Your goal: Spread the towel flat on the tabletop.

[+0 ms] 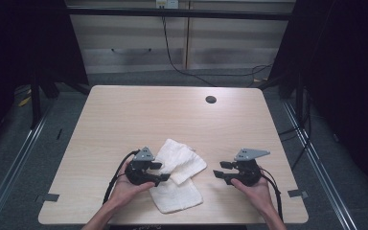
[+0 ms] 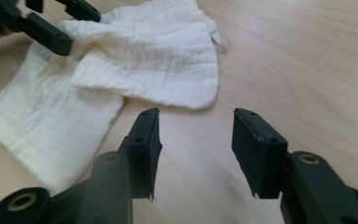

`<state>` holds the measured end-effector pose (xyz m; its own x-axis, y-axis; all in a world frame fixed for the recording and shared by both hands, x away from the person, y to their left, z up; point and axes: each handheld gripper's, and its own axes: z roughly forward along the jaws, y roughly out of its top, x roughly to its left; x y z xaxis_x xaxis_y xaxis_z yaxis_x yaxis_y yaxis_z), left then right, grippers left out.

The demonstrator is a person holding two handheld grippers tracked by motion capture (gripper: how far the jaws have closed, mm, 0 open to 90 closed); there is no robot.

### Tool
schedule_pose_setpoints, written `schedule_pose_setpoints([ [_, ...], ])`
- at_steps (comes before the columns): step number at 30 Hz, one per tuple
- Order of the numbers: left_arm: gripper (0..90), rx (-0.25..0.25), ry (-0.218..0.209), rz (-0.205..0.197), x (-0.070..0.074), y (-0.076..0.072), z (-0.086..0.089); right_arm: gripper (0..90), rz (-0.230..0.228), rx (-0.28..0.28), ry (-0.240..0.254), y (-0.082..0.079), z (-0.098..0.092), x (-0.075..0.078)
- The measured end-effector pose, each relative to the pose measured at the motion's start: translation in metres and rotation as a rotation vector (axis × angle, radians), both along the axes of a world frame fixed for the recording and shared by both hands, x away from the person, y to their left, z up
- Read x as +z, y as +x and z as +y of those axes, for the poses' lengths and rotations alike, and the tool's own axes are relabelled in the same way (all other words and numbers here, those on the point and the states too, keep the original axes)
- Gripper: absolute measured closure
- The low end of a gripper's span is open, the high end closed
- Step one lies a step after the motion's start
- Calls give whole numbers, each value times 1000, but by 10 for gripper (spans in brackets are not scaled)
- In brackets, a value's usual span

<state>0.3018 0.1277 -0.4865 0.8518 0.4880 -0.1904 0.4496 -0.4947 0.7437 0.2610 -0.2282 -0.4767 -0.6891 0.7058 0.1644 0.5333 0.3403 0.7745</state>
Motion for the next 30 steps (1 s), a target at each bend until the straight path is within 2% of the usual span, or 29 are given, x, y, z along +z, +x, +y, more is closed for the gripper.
schedule_pose_setpoints([
  [6, 397, 14, 9, -5, 2, -1, 8, 592, 23, 40, -9, 36, 16, -9],
  [9, 400, 16, 40, -8, -2, -1, 8, 621, 28, 51, -2, 47, 23, -13],
  [11, 438, 15, 52, -14, -4, -1, 8, 624, 32, 80, -15, 50, 29, -14],
  [14, 465, 23, 61, -5, -7, 2, 7, 640, 38, 102, -18, 55, 36, -17],
  [16, 479, 30, 69, 0, -9, 4, 7, 643, 43, 97, -18, 56, 40, -21],
  [20, 488, 38, 79, -8, -10, 7, 8, 646, 52, 116, -50, 55, 42, -28],
  [26, 491, 51, 53, -4, -13, 13, 11, 630, 33, 144, -68, 52, 44, -28],
  [30, 491, 55, 47, -6, -13, 15, 13, 624, 13, 151, -98, 50, 45, -27],
])
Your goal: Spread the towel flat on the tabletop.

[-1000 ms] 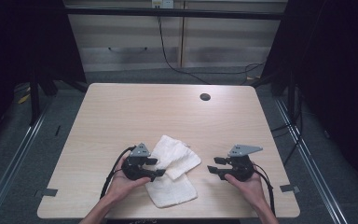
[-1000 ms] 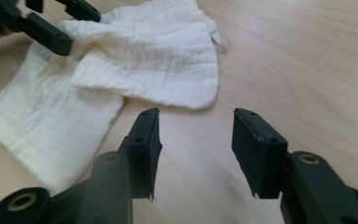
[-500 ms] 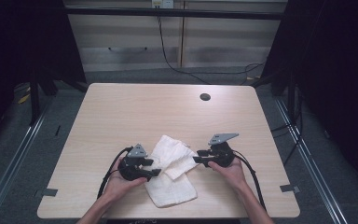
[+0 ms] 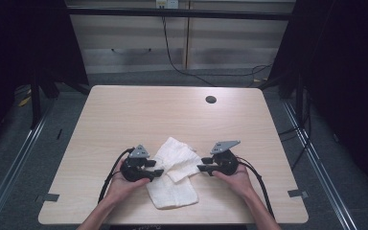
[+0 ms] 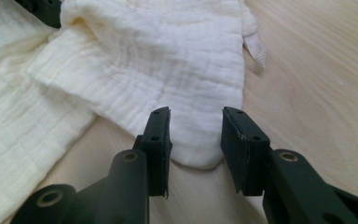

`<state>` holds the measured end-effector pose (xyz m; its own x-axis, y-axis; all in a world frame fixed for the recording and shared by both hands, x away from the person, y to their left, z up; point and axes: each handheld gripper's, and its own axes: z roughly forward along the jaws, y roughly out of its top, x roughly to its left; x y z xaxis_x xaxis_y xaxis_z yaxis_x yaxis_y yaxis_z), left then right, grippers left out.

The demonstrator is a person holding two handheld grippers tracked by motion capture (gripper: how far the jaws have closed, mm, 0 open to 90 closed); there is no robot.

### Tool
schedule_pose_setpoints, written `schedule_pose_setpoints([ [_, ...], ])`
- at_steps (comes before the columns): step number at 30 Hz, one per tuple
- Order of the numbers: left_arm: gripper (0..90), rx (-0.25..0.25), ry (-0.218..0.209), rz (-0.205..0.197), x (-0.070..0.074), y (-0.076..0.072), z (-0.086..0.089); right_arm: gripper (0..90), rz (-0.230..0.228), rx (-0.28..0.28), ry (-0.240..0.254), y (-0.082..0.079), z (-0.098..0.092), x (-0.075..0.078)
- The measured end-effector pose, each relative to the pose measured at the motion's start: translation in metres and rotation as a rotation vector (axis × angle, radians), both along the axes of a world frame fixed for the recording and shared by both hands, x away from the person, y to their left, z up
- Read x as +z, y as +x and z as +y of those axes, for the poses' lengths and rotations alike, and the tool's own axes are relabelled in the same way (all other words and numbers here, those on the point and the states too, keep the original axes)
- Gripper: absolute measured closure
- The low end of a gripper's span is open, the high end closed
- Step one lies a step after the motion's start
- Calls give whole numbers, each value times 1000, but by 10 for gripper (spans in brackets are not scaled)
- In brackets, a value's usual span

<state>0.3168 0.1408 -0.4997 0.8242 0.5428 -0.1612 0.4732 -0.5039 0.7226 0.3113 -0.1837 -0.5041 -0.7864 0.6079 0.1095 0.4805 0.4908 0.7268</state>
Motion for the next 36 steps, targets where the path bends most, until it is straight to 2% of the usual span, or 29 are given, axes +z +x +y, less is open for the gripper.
schedule_pose_setpoints([
  [4, 491, 10, -2, -5, -1, 1, 0, 567, -6, -20, 3, 0, -2, -1],
  [6, 491, 18, -7, -13, -2, 4, -1, 569, -9, -32, 10, 1, -2, -3],
  [8, 491, 12, 14, -14, -1, 7, -2, 613, -11, -26, 8, 1, -1, -3],
  [9, 491, 19, 7, -16, -1, 8, -1, 636, -13, -30, 9, 1, 1, -3],
  [11, 490, 26, -4, -12, -1, 9, 0, 758, -9, -28, 20, 0, 1, -3],
  [14, 479, 31, -5, -7, -1, 9, 2, 841, 11, -23, 36, -2, 2, -3],
  [17, 434, 33, -21, -10, 2, 8, 3, 855, 18, -21, 47, -3, 4, -2],
  [18, 427, 36, -23, -22, 5, 6, 4, 857, 20, -24, 56, -3, 3, -1],
  [22, 421, 37, -86, -56, 23, -3, 8, 858, 15, -40, 102, -4, -2, 6],
  [25, 477, 3, -128, -65, 34, -15, 5, 858, 15, -45, 128, -5, -5, 10],
  [29, 574, -123, -128, -36, 34, -32, -13, 858, 13, -47, 134, -5, -6, 11],
  [30, 589, -146, -111, -38, 32, -35, -19, 857, 16, -48, 138, -5, -6, 11],
  [32, 609, -190, -94, -12, 26, -37, -30, 856, 22, -50, 142, -5, -6, 10],
  [34, 609, -212, -59, 2, 19, -39, -39, 856, 26, -52, 142, -5, -5, 10],
  [36, 572, -227, -27, 18, 11, -39, -42, 856, 20, -56, 145, -5, -6, 11],
])
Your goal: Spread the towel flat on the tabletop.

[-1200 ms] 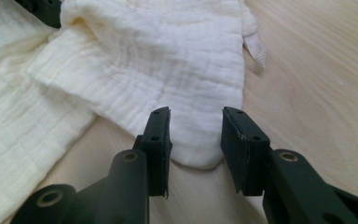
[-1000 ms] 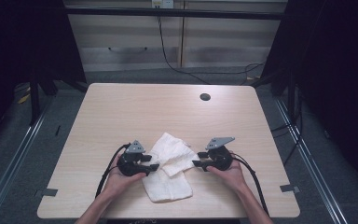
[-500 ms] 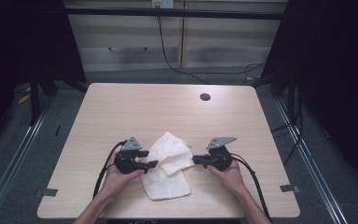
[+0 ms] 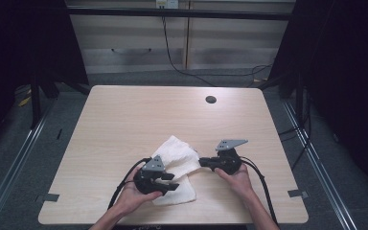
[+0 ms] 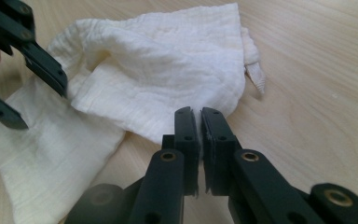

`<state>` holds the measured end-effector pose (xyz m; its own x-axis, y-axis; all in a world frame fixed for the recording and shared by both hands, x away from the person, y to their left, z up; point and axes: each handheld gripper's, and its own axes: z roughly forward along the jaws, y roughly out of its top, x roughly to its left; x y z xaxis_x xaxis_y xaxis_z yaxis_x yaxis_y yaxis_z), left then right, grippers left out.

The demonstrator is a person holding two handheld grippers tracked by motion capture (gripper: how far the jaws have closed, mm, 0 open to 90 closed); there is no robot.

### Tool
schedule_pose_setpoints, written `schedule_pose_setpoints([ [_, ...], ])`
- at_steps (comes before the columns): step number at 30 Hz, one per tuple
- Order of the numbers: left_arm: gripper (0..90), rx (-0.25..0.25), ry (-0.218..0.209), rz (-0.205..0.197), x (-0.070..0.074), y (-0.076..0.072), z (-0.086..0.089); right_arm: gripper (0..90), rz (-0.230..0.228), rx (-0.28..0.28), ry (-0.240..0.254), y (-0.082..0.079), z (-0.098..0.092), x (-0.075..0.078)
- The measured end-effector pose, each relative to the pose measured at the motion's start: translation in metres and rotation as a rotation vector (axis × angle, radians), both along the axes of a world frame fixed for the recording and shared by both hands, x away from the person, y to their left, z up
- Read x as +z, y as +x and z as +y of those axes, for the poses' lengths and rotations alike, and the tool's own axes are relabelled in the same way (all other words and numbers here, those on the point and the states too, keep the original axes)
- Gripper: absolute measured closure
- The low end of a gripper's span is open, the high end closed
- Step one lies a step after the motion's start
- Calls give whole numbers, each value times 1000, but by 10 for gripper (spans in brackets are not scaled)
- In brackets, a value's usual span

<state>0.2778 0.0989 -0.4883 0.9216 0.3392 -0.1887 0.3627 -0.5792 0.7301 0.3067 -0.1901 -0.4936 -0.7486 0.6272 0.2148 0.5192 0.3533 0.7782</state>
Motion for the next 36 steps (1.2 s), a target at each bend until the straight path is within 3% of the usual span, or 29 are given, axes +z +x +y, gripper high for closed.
schedule_pose_setpoints([
  [3, 528, 1, 25, 2, -7, -1, 0, 856, -1, -6, 0, 0, -2, 1],
  [6, 483, -25, 28, -30, -10, -5, 1, 856, 6, -10, 6, 0, -3, 1],
  [10, 498, -42, 31, -52, -13, -8, -1, 856, 5, -13, 5, 0, -3, 1],
  [13, 602, -44, 59, -111, -13, -12, -1, 856, 6, -18, 5, 1, -4, 1],
  [19, 811, -30, 46, -103, -14, -10, 4, 854, 9, -24, 12, 1, -7, 2],
  [25, 871, -14, 64, -103, -12, -10, 9, 855, 4, -43, 35, -2, -15, 6],
  [36, 877, 90, -15, -87, 2, 7, 64, 855, -9, -75, 31, -17, -37, 17],
])
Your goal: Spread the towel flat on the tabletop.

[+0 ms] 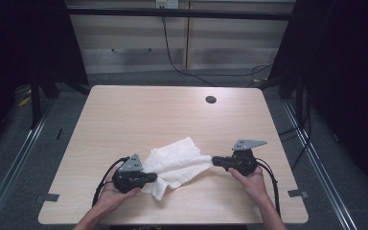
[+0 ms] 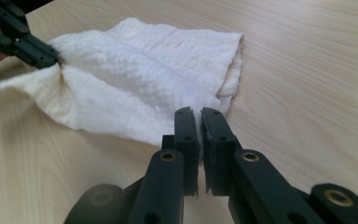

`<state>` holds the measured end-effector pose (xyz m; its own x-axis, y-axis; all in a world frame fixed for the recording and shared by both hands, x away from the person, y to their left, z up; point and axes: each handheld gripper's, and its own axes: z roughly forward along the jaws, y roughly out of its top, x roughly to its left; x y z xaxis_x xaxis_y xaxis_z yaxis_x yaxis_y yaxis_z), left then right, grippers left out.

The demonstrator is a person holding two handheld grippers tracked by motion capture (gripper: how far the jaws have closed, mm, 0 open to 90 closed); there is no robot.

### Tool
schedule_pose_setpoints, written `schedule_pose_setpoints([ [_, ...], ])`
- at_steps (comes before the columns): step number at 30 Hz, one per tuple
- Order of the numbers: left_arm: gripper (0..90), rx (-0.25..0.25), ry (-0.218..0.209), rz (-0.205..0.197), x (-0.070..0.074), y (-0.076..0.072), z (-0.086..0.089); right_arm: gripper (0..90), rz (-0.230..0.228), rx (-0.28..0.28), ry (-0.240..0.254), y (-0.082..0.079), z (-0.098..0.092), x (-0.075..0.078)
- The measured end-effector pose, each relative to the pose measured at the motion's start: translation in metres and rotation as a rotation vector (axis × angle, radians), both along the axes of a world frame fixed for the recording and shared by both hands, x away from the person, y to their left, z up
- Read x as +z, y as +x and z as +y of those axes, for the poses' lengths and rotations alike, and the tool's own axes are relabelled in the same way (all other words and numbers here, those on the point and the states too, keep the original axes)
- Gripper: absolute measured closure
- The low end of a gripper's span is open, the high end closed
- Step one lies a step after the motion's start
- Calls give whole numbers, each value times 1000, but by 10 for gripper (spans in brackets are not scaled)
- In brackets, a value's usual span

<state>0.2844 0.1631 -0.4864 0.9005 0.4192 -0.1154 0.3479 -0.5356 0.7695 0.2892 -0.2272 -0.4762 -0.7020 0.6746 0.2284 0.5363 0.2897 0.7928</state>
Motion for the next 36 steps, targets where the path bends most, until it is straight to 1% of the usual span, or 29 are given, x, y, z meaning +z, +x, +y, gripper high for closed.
schedule_pose_setpoints([
  [2, 878, -3, -13, 6, 1, 2, 5, 855, 7, 9, -6, -3, 1, 1],
  [4, 877, -14, -8, 6, 2, 2, 10, 855, 10, 29, -24, -7, 4, 2],
  [7, 874, -27, 2, 16, -2, 3, 15, 855, 14, 55, -36, -13, 8, 4],
  [10, 850, -17, -2, 29, -6, 2, 15, 855, 18, 66, -40, -17, 11, 0],
  [11, 825, -19, 4, 23, -6, 2, 14, 855, 22, 64, -41, -17, 12, -2],
  [12, 801, -15, -9, 25, -6, 1, 13, 855, 26, 60, -45, -17, 12, -5],
  [13, 791, -17, -6, 21, -5, 1, 13, 854, 25, 56, -44, -16, 12, -6],
  [15, 730, -4, -26, 26, -3, 0, 14, 854, 24, 44, -37, -15, 10, -6],
  [18, 707, 4, -58, 36, 2, -4, 18, 854, 22, 38, -29, -15, 7, -5],
  [19, 697, 4, -58, 36, 2, -4, 18, 854, 22, 38, -29, -15, 7, -5],
  [21, 689, -33, -75, 39, 9, -16, 18, 854, 22, 34, -29, -15, 5, -6],
  [22, 684, -40, -71, 40, 10, -22, 17, 854, 26, 32, -30, -15, 5, -6],
  [23, 673, -47, -50, 38, 10, -28, 16, 854, 26, 30, -30, -15, 5, -6],
  [24, 666, -70, -43, 46, 8, -35, 16, 854, 27, 28, -28, -15, 4, -6],
  [26, 652, -76, -22, 53, 5, -44, 17, 854, 26, 27, -28, -15, 4, -7],
  [27, 644, -85, -27, 62, 4, -47, 18, 854, 25, 24, -29, -15, 4, -7],
  [28, 639, -92, -17, 63, 3, -49, 20, 854, 25, 23, -28, -15, 4, -7],
  [30, 623, -93, -22, 71, 2, -52, 22, 853, 26, 22, -29, -15, 5, -7],
  [32, 602, -91, -18, 93, -2, -53, 22, 853, 25, 20, -27, -15, 4, -7],
  [34, 591, -112, -11, 93, -4, -55, 19, 853, 25, 19, -26, -14, 4, -7],
  [35, 584, -120, 8, 85, -5, -56, 17, 853, 25, 16, -28, -14, 3, -7],
  [36, 579, -119, 6, 81, -6, -56, 15, 853, 26, 10, -31, -14, 2, -7],
])
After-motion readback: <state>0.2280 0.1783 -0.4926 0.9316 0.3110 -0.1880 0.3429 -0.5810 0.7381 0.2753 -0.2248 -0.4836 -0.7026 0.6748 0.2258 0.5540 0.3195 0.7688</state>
